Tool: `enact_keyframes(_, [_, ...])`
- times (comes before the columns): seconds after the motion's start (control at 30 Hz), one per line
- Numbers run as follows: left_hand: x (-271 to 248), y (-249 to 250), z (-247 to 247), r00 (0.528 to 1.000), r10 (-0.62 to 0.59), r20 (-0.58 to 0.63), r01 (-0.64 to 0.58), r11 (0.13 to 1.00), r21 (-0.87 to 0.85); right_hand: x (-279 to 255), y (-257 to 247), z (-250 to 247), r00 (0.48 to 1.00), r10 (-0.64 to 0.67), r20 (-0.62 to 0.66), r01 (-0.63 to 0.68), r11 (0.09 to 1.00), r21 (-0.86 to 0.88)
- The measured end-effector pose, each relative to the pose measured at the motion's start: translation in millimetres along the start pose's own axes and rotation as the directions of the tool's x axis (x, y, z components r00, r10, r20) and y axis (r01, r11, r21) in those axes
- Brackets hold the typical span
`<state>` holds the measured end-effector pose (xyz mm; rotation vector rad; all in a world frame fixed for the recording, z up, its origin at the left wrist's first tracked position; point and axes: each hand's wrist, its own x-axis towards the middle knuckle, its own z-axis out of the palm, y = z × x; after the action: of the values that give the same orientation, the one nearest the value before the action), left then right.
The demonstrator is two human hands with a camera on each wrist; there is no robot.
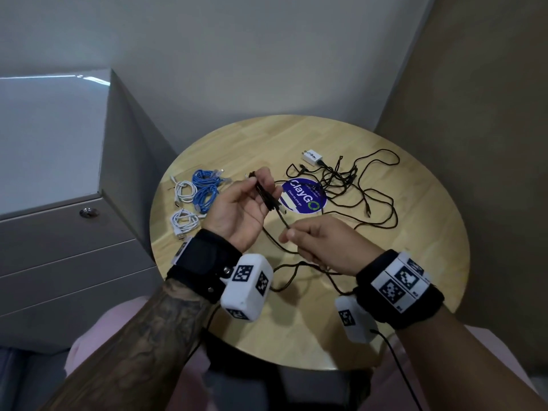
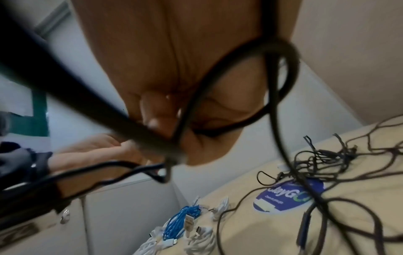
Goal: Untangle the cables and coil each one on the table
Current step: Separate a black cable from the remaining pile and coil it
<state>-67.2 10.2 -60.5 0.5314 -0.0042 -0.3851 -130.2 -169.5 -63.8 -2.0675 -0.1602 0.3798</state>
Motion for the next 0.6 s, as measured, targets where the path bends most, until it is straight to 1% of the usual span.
enact_keyframes(0.07, [5,2,-6,0.996,0.084,-0.017,-0.083,0.994,0.077,-5,-6,3,0.998,0.004,0.055,-0.002,1.0,-0.026])
enact_keyframes(0.1, [8,3,-8,0.992,0.12,-0.024,-0.116,0.984,0.135,-8,-8,2,0.998,-0.008,0.062,0.009,1.0,-0.018])
enact_keyframes(0.2, [10,1,-10,0.978,0.207,-0.019,-0.188,0.921,0.341,-14,-16,-4,0.996,-0.085,0.008,0.085,0.996,-0.03])
enact_keyframes(0.23, [8,-2,-9,0.97,0.241,-0.005,-0.214,0.872,0.441,-16,-17,-6,0.993,-0.114,0.001,0.114,0.992,-0.055])
enact_keyframes(0.27, [8,-7,-8,0.962,0.273,0.017,-0.236,0.795,0.559,-17,-19,-8,0.989,-0.145,0.005,0.145,0.986,-0.079])
enact_keyframes(0.3, [5,-13,-8,0.957,0.286,0.058,-0.247,0.69,0.681,-17,-19,-9,0.985,-0.174,0.006,0.174,0.98,-0.097])
enact_keyframes(0.33, [3,-19,-7,0.958,0.266,0.109,-0.249,0.576,0.779,-18,-19,-11,0.98,-0.2,-0.013,0.198,0.975,-0.101])
enact_keyframes(0.37, [-1,-24,-7,0.965,0.204,0.163,-0.244,0.481,0.842,-18,-19,-14,0.973,-0.226,-0.055,0.22,0.971,-0.097])
enact_keyframes(0.4, [-4,-27,-6,0.972,0.112,0.206,-0.234,0.421,0.876,-19,-18,-18,0.96,-0.258,-0.111,0.248,0.964,-0.098])
enact_keyframes(0.43, [-7,-29,-4,0.974,0.01,0.226,-0.212,0.389,0.897,-19,-18,-23,0.941,-0.289,-0.173,0.272,0.955,-0.116])
enact_keyframes(0.5, [-12,-30,3,0.966,-0.149,0.214,-0.142,0.389,0.91,-19,-15,-31,0.901,-0.322,-0.291,0.287,0.945,-0.159])
enact_keyframes(0.57, [-14,-27,10,0.954,-0.218,0.205,-0.091,0.442,0.893,-16,-9,-36,0.875,-0.31,-0.373,0.29,0.951,-0.109])
enact_keyframes(0.6, [-13,-25,11,0.954,-0.226,0.195,-0.06,0.495,0.867,-14,-7,-37,0.874,-0.292,-0.39,0.289,0.955,-0.066])
